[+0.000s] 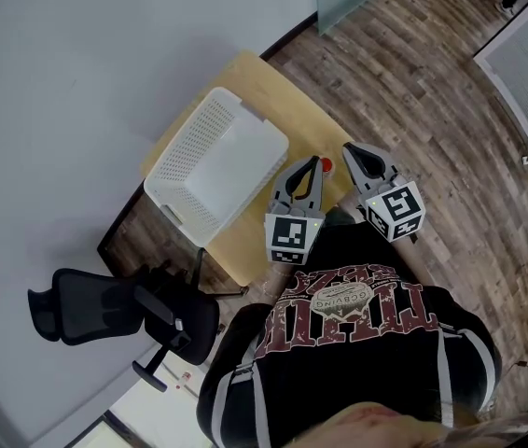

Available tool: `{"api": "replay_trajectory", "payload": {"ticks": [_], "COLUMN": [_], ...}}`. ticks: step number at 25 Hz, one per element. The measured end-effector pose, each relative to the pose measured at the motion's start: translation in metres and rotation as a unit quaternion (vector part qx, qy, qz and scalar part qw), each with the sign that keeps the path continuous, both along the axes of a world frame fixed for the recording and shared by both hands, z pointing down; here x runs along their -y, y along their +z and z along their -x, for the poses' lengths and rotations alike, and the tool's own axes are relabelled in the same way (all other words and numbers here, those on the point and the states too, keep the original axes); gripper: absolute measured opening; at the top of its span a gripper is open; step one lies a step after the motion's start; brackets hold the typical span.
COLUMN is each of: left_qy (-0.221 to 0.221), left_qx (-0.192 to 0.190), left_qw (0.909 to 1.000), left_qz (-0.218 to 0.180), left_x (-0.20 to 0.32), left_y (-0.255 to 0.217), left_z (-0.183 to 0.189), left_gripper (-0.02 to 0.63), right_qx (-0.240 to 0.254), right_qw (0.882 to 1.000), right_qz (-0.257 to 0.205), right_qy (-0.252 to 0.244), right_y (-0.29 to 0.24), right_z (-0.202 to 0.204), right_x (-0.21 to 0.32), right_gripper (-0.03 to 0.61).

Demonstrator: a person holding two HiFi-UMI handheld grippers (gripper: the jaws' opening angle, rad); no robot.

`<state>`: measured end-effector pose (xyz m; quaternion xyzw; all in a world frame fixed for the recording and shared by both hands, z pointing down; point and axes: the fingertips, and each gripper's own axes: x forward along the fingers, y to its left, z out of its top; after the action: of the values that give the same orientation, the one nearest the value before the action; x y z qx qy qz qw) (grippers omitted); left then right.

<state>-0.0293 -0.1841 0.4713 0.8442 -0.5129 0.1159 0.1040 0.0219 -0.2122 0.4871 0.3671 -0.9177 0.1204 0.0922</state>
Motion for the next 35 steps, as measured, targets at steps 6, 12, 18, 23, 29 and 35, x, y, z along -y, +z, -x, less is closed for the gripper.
{"api": "replay_trajectory", "payload": {"ticks": [6,12,18,23,29,35], "left_qy": [-0.013,-0.021,-0.028,-0.028,-0.023,-0.024], "left_qx": [-0.012,-0.017,-0.018,-0.017,-0.016,-0.017], "left_qw": [0.9998,0.9996,0.9994,0.9994,0.9995,0.9994], "left_qz": [0.004,0.007,0.011,0.010,0.016,0.020], "left_x": [0.001,0.001,-0.003,-0.003,-0.006,-0.008], "left_y": [-0.002,-0.002,-0.002,0.000,0.001,0.003], "left_z": [0.003,0.009,0.015,0.016,0.014,0.014], "left_gripper": [0.032,0.032,0.032,0.032,0.032,0.032], "right_qx": [0.004,0.008,-0.009,-0.014,-0.013,-0.015], "right_qw": [1.000,1.000,1.000,1.000,1.000,0.999], "right_qz": [-0.007,-0.011,-0.013,-0.015,-0.012,-0.009], "right_qy": [-0.011,-0.019,-0.026,-0.024,-0.026,-0.033], "right_y": [-0.005,-0.008,-0.008,-0.006,-0.007,-0.005], "right_z": [0.007,0.015,0.020,0.020,0.019,0.020], "right_x": [-0.006,-0.007,-0.007,-0.005,-0.006,-0.008], "right_gripper": [0.017,0.017,0.015,0.015,0.015,0.015]}}
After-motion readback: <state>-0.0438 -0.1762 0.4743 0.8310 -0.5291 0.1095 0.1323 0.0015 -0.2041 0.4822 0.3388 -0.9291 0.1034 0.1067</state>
